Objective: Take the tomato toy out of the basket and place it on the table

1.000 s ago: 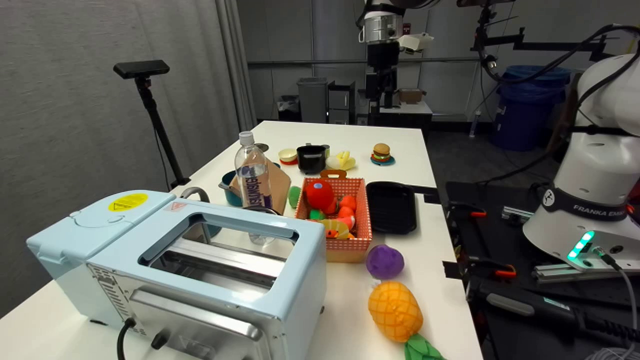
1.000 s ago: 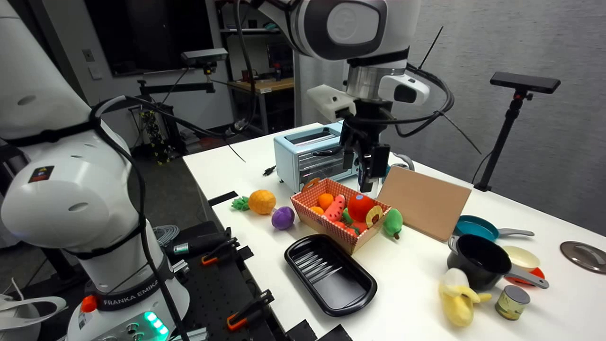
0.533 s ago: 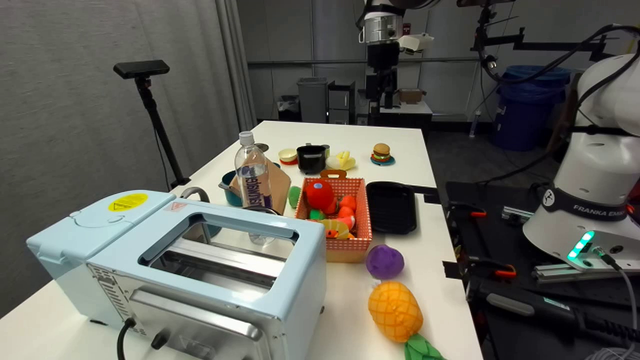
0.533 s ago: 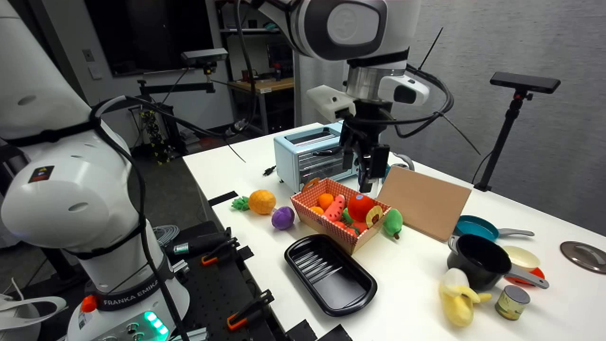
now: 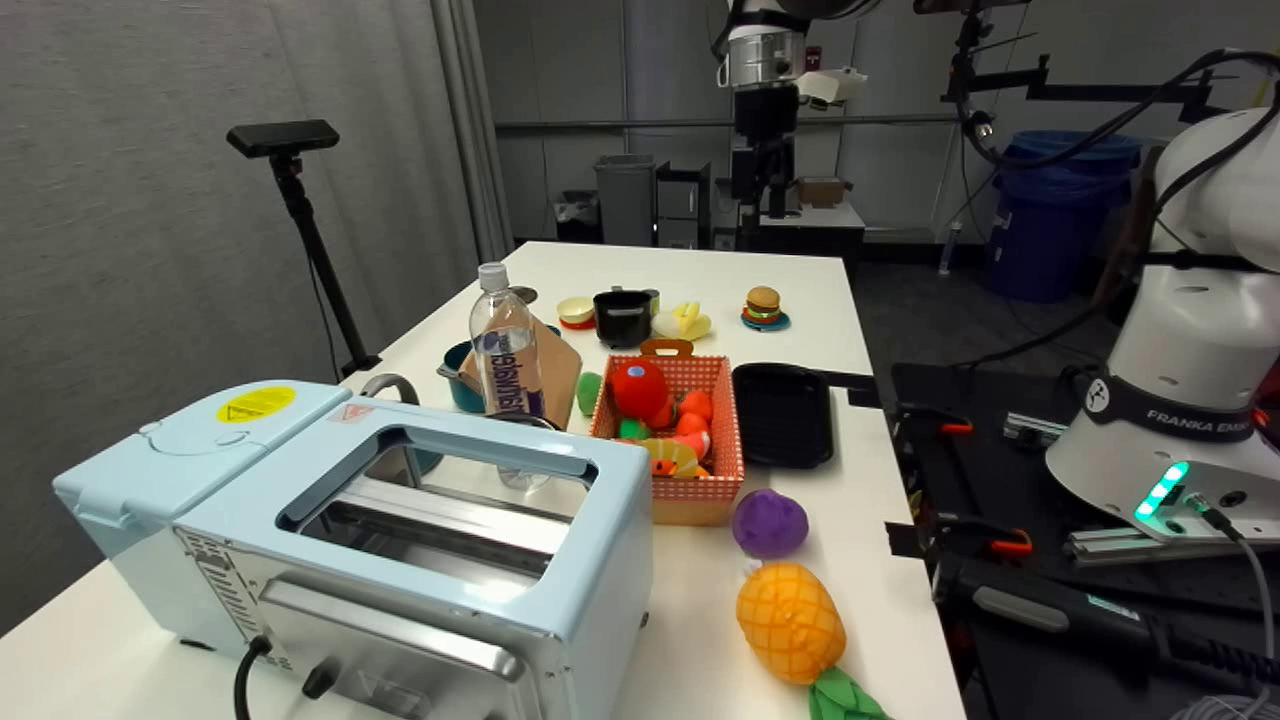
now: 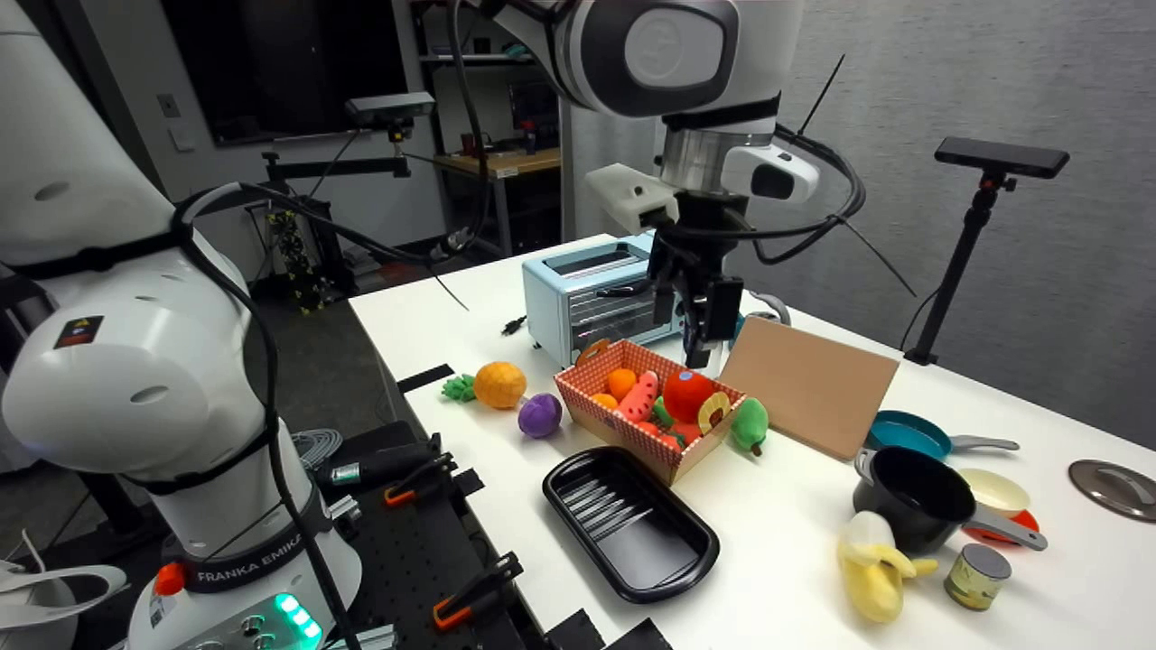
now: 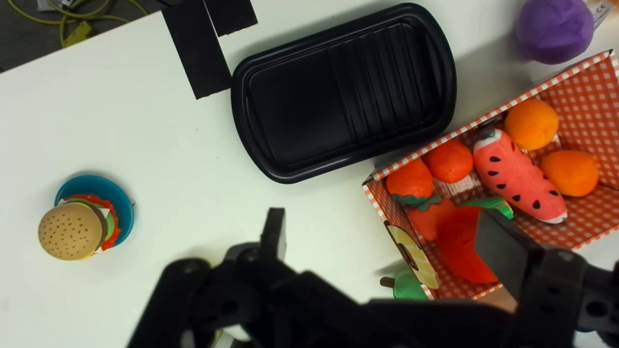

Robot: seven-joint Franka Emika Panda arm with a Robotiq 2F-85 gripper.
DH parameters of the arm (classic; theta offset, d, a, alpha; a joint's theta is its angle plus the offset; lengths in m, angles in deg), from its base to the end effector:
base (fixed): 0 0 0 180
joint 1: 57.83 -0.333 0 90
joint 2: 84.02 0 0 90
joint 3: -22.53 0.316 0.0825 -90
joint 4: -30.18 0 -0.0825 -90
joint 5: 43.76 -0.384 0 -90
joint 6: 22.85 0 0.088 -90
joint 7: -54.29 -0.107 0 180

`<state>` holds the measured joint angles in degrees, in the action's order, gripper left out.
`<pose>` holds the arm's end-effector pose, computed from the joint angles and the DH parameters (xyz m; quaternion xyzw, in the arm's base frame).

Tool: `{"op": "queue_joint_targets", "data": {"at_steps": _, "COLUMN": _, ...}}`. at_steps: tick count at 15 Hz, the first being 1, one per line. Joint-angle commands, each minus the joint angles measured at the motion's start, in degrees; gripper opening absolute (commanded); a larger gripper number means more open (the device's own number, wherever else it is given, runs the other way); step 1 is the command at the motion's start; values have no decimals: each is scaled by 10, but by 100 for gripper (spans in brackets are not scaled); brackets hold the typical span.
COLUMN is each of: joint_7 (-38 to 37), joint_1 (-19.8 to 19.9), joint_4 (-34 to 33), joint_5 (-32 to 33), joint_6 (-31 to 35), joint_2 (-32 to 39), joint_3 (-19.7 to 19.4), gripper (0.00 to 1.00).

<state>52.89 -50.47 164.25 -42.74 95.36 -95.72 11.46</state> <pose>0.4410 -0.1491 0.4083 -0.9855 0.1650 0.0359 0.0172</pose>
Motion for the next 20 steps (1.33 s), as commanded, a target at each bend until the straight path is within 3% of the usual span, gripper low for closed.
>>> {"op": "queue_joint_targets", "data": {"at_steps": 1, "joint_7": -8, "joint_1": 9, "joint_4": 0, "joint_5": 2, "joint_6": 2, "joint_2": 0, "joint_3": 9, "gripper": 100}}
{"op": "queue_joint_targets", "data": {"at_steps": 7, "joint_7": -2, "joint_1": 9, "joint_4": -1, "joint_5": 9, "joint_6": -1, "joint_2": 2, "joint_3": 9, "gripper": 99}}
{"op": "queue_joint_targets", "data": {"at_steps": 8, "joint_7": -34, "joint_1": -14, "joint_4": 54, "joint_5": -4, "joint_6": 83, "joint_2": 33, "joint_3": 34, "gripper": 100}}
{"op": "queue_joint_targets", "data": {"at_steps": 12, "joint_7": -62, "joint_1": -51, "joint_4": 115, "joint_5": 6, "joint_6": 166, "joint_2": 54, "joint_3": 96, "gripper": 100}}
{"op": "queue_joint_targets", "data": {"at_steps": 16, "joint_7": -102, "joint_1": -89, "joint_4": 92, "joint_5": 22, "joint_6": 232, "joint_2": 144, "joint_3": 144, "gripper": 100}}
{"op": "queue_joint_targets", "data": {"at_steps": 20, "joint_7": -107, "joint_1": -106, "joint_4": 49, "joint_5": 30, "joint_6": 264, "joint_2": 212, "joint_3": 145, "gripper": 100}}
